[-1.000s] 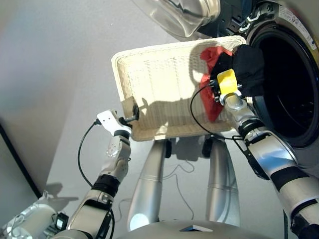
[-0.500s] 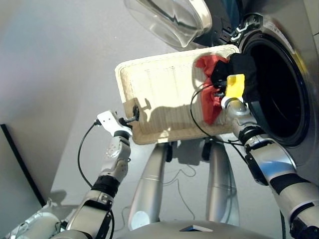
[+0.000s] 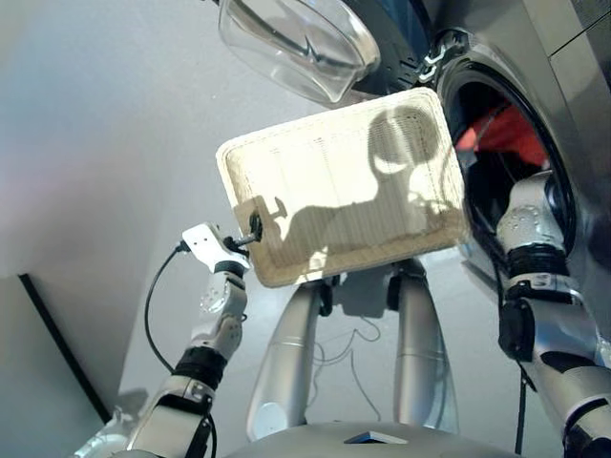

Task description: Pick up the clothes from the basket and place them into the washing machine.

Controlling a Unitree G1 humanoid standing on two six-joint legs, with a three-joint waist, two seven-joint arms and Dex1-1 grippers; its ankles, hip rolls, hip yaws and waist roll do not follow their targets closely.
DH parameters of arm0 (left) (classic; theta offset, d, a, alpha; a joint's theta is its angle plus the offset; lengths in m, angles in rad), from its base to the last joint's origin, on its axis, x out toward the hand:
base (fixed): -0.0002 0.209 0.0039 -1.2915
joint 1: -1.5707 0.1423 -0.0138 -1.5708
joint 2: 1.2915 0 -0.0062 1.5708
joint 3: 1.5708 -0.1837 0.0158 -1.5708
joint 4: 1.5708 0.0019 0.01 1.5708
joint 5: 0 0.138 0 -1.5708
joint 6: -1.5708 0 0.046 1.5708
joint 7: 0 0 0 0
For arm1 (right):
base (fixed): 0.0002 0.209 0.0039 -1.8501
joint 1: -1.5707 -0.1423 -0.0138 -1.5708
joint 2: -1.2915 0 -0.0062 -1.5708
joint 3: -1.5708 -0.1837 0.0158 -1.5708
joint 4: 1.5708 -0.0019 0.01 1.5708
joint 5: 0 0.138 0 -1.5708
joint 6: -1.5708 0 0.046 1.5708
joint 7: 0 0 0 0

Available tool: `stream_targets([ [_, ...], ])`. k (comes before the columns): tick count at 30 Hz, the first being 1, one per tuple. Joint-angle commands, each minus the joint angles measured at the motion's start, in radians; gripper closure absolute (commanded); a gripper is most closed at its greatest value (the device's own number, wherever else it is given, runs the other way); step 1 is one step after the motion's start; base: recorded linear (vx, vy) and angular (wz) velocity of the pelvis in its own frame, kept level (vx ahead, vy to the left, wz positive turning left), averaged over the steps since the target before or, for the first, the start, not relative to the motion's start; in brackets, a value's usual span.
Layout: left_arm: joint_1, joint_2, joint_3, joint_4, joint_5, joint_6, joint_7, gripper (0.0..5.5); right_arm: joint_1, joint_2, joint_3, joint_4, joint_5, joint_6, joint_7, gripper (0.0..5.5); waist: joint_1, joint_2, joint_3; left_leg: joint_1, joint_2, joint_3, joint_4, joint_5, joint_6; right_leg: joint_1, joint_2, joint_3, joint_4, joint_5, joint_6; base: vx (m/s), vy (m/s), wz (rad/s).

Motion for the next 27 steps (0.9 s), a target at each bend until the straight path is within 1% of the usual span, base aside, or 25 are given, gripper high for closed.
stream_targets([
  [1, 0.080, 0.040, 0.035, -0.083, 0.026, -0.055, 0.003, 0.00, 0.047, -0.086, 0.150, 0.010, -0.032, 0.041, 0.137, 0.00, -0.030, 0.036, -0.075, -0.031, -0.011, -0.016, -0.061, 0.024, 0.016, 0.038, 0.025, -0.034, -0.018, -0.069, 0.031, 0.000, 0.000, 0.000],
  [2, 0.083, 0.040, 0.037, -0.085, 0.026, -0.055, 0.003, 0.00, 0.047, -0.085, 0.152, 0.012, -0.029, 0.040, 0.140, 0.00, -0.032, 0.036, -0.076, -0.031, -0.011, -0.016, -0.061, 0.024, 0.016, 0.039, 0.025, -0.034, -0.019, -0.068, 0.031, 0.000, 0.000, 0.000],
  [6, 0.090, 0.039, 0.063, -0.083, 0.023, -0.039, -0.011, 0.00, 0.082, -0.029, 0.274, 0.025, 0.002, 0.085, 0.297, 0.00, -0.034, 0.022, -0.079, -0.039, -0.007, -0.016, -0.063, 0.033, 0.012, 0.040, 0.027, -0.043, -0.029, -0.060, 0.026, 0.000, 0.000, 0.000],
  [9, 0.102, 0.040, 0.076, -0.086, 0.014, -0.030, -0.025, 0.00, 0.119, 0.006, 0.338, 0.011, 0.012, 0.106, 0.373, 0.00, -0.036, 0.009, -0.083, -0.046, -0.004, -0.018, -0.061, 0.038, 0.010, 0.042, 0.027, -0.050, -0.032, -0.058, 0.023, 0.000, 0.000, 0.000],
  [11, 0.113, 0.037, 0.084, -0.081, 0.005, -0.025, -0.038, 0.00, 0.147, 0.024, 0.389, 0.025, 0.038, 0.123, 0.450, 0.00, -0.035, -0.002, -0.086, -0.041, -0.001, -0.019, -0.065, 0.043, 0.009, 0.049, 0.027, -0.053, -0.037, -0.054, 0.022, 0.000, 0.000, 0.000],
  [12, 0.115, 0.042, 0.087, -0.077, 0.009, -0.022, -0.042, 0.00, 0.151, 0.018, 0.418, 0.035, 0.031, 0.136, 0.480, 0.00, -0.034, -0.007, -0.087, -0.039, 0.000, -0.019, -0.064, 0.045, 0.007, 0.052, 0.026, -0.056, -0.038, -0.053, 0.021, 0.000, 0.000, 0.000],
  [13, 0.119, 0.041, 0.088, -0.059, 0.005, -0.012, -0.066, 0.00, 0.171, 0.024, 0.482, 0.040, 0.020, 0.163, 0.542, 0.00, -0.033, -0.019, -0.090, -0.030, 0.000, -0.021, -0.067, 0.050, 0.006, 0.063, 0.024, -0.062, -0.043, -0.050, 0.021, 0.000, 0.000, 0.000],
  [14, 0.120, 0.041, 0.089, -0.059, 0.005, -0.012, -0.067, 0.00, 0.171, 0.024, 0.483, 0.040, 0.020, 0.163, 0.542, 0.00, -0.034, -0.019, -0.090, -0.029, 0.000, -0.022, -0.068, 0.050, 0.006, 0.064, 0.024, -0.062, -0.043, -0.050, 0.021, 0.000, 0.000, 0.000],
  [15, 0.121, 0.039, 0.088, -0.041, 0.005, -0.008, -0.077, 0.00, 0.183, 0.027, 0.512, 0.043, -0.001, 0.173, 0.560, 0.00, -0.035, -0.026, -0.091, -0.021, 0.000, -0.024, -0.070, 0.053, 0.005, 0.074, 0.023, -0.066, -0.046, -0.047, 0.021, 0.000, 0.000, 0.000],
  [16, 0.121, 0.029, 0.084, 0.001, 0.005, 0.002, -0.092, 0.00, 0.205, 0.048, 0.547, 0.053, -0.017, 0.186, 0.585, 0.00, -0.035, -0.039, -0.096, 0.000, -0.001, -0.027, -0.078, 0.058, 0.004, 0.098, 0.021, -0.072, -0.060, -0.043, 0.022, 0.000, 0.000, 0.000],
  [17, 0.121, 0.029, 0.084, 0.002, 0.005, 0.002, -0.092, 0.00, 0.205, 0.048, 0.547, 0.053, -0.018, 0.186, 0.585, 0.00, -0.035, -0.039, -0.095, 0.001, -0.001, -0.027, -0.079, 0.058, 0.004, 0.100, 0.021, -0.072, -0.061, -0.043, 0.022, 0.000, 0.000, 0.000],
  [18, 0.122, 0.024, 0.081, 0.023, 0.013, 0.007, -0.096, 0.00, 0.219, 0.057, 0.570, 0.052, -0.048, 0.193, 0.598, 0.00, -0.035, -0.045, -0.098, 0.014, -0.002, -0.032, -0.087, 0.062, 0.003, 0.114, 0.020, -0.075, -0.067, -0.041, 0.023, 0.000, 0.000, 0.000],
  [19, 0.116, 0.014, 0.074, 0.073, 0.029, 0.017, -0.099, 0.00, 0.241, 0.075, 0.590, 0.062, -0.084, 0.203, 0.602, 0.00, -0.036, -0.057, -0.101, 0.046, -0.003, -0.036, -0.103, 0.067, 0.002, 0.150, 0.018, -0.081, -0.085, -0.038, 0.026, 0.000, 0.000, 0.000],
  [20, 0.116, 0.014, 0.074, 0.074, 0.029, 0.016, -0.100, 0.00, 0.241, 0.075, 0.590, 0.062, -0.085, 0.203, 0.602, 0.00, -0.036, -0.058, -0.099, 0.048, -0.004, -0.036, -0.104, 0.067, 0.002, 0.152, 0.018, -0.081, -0.086, -0.038, 0.026, 0.000, 0.000, 0.000],
  [21, 0.113, 0.005, 0.068, 0.122, 0.045, 0.028, -0.110, 0.00, 0.280, 0.096, 0.599, 0.066, -0.117, 0.210, 0.608, 0.00, -0.037, -0.071, -0.104, 0.090, -0.005, -0.040, -0.125, 0.071, 0.001, 0.196, 0.014, -0.091, -0.105, -0.037, 0.030, 0.000, 0.000, 0.000],
  [24, 0.116, 0.002, 0.063, 0.202, 0.099, 0.035, -0.108, 0.00, 0.338, 0.126, 0.602, 0.095, -0.157, 0.218, 0.610, 0.00, -0.038, -0.090, -0.108, 0.164, -0.008, -0.049, -0.160, 0.079, -0.004, 0.281, 0.009, -0.104, -0.146, -0.033, 0.037, 0.042, -0.006, 0.047],
  [27, 0.117, -0.001, 0.059, 0.319, 0.173, 0.048, -0.101, 0.00, 0.416, 0.165, 0.593, 0.134, -0.173, 0.223, 0.611, 0.00, -0.042, -0.114, -0.114, 0.261, -0.009, -0.059, -0.210, 0.090, -0.010, 0.385, 0.009, -0.114, -0.197, -0.030, 0.047, 0.046, 0.007, 0.047],
])
